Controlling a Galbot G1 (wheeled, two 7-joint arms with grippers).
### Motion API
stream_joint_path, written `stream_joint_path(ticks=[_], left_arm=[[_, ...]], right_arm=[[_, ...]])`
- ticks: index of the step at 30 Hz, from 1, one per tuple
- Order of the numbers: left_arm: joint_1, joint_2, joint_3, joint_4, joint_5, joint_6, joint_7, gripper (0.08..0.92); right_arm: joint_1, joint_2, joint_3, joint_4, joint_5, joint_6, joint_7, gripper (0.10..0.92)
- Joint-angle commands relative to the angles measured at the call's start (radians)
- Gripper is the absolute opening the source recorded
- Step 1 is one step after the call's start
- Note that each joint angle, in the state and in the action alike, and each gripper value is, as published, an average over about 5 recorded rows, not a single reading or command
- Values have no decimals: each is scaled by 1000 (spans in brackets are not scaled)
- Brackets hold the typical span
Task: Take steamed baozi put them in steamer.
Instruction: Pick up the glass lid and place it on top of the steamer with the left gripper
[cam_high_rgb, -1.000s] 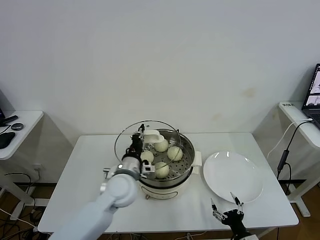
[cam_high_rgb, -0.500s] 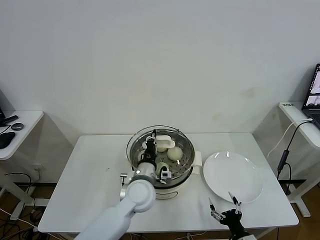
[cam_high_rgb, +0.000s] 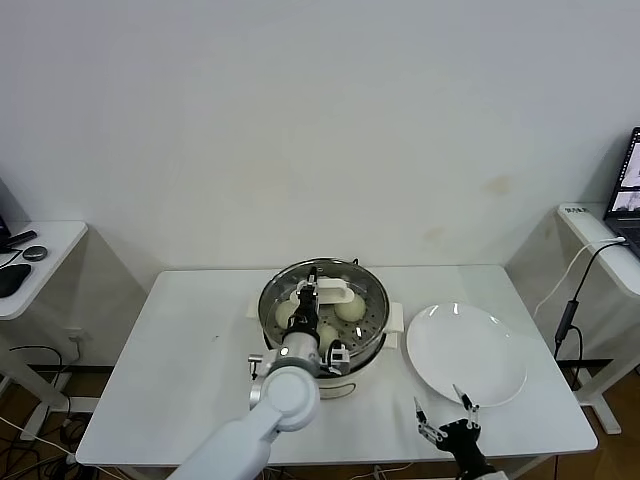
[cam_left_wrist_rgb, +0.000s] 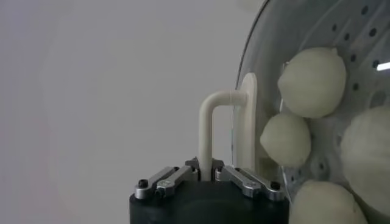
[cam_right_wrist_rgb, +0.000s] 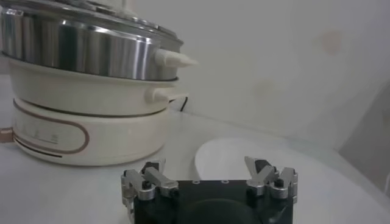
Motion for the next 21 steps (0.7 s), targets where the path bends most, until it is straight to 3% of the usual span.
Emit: stream_joint_path(ticks=[1, 17, 21], left_arm=[[5, -27, 2, 25, 20, -4, -8, 173], [15, -39, -4, 34, 19, -16, -29, 173], [31, -32, -17, -16, -22, -11, -39, 224]], right_arm=[[-1, 0, -1, -1, -3, 3, 0, 823], [-3, -7, -7, 5, 0, 4, -1, 823], [-4, -8, -8, 7, 0, 3, -2, 823]])
